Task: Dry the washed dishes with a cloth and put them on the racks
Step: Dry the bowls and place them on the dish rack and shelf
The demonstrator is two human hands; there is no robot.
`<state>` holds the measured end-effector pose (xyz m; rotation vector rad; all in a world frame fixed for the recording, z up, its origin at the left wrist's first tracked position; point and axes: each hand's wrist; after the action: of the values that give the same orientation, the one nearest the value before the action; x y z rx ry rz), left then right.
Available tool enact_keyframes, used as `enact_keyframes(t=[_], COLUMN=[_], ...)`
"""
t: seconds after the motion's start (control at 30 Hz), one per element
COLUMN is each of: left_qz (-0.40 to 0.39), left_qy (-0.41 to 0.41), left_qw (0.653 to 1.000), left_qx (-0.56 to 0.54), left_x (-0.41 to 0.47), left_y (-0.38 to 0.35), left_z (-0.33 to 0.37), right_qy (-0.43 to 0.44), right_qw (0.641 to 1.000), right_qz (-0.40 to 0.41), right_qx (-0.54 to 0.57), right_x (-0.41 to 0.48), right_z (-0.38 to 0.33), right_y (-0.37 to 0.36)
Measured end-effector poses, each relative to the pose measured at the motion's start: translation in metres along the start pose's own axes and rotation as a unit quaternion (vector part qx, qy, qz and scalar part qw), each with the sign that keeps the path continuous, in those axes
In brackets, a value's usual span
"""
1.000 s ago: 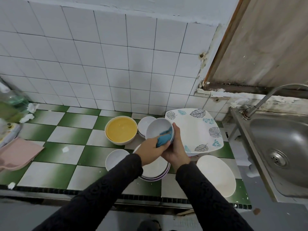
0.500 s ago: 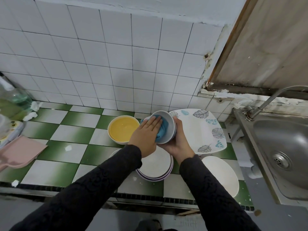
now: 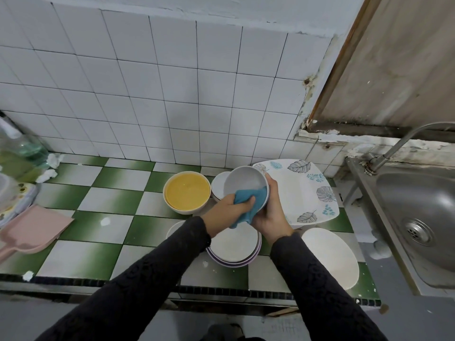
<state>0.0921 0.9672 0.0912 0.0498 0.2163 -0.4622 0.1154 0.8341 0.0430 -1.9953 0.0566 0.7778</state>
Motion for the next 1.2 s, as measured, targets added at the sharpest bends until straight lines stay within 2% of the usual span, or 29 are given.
enact_keyframes(t=[0.1,0.17,0.23,0.3,0.33,0.43,0.5,0.53,0.63,0.73,0.83,1.0,1.2], left_qz=[0.019,0.069,0.172,0.268,0.283,0.203,0.132,0.109,0.068,0.007,-0.028,-0.065,-0.079], left_qy=[-0.014,-0.037,-0.072,-0.137,-0.175,-0.211,-0.190,-0.177,-0.146,-0.098,-0.054,-0.001,-0.026], left_qw=[0.977,0.955,0.953,0.947,0.942,0.945,0.913,0.900,0.912,0.942,0.950,0.939,0.925], left_qx=[-0.214,-0.285,-0.237,-0.109,-0.051,0.147,0.337,0.382,0.378,0.321,0.306,0.337,0.371], left_x=[-0.002,-0.001,0.003,0.005,0.005,0.011,0.016,0.016,0.014,0.008,0.003,-0.008,-0.021], left_y=[0.008,0.016,0.020,0.018,0.018,0.023,0.028,0.028,0.023,0.020,0.023,0.030,0.040], left_z=[0.006,0.007,0.004,-0.004,-0.007,-0.025,-0.037,-0.040,-0.043,-0.044,-0.042,-0.032,-0.036], right_qy=[-0.006,-0.003,-0.014,-0.030,-0.037,-0.062,-0.063,-0.064,-0.053,-0.022,-0.012,-0.024,0.016], right_qw=[1.000,0.999,0.999,0.998,0.997,0.996,0.995,0.994,0.996,0.998,0.999,0.999,0.999], right_qz=[-0.027,-0.034,-0.028,-0.019,-0.023,-0.045,-0.041,-0.042,-0.015,0.019,0.041,0.028,0.042], right_qx=[-0.007,0.002,0.033,0.056,0.058,0.055,0.069,0.076,0.075,0.055,0.033,0.034,-0.023], right_x=[-0.006,-0.007,-0.004,-0.003,-0.003,-0.009,-0.012,-0.012,-0.013,-0.016,-0.020,-0.022,-0.030], right_z=[0.006,0.011,0.016,0.021,0.024,0.033,0.039,0.041,0.044,0.042,0.040,0.043,0.051], right_y=[-0.004,-0.004,-0.002,-0.005,-0.006,-0.016,-0.019,-0.019,-0.018,-0.017,-0.018,-0.011,-0.012])
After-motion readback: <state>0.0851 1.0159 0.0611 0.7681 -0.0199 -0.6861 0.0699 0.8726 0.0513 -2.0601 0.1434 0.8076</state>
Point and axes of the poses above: each hand's wrist, its own x-axis towards the middle knuckle, its own y-axis out of the back of the hand, z = x × y, and after that the axes turned 2 degrees about -y, right-handed
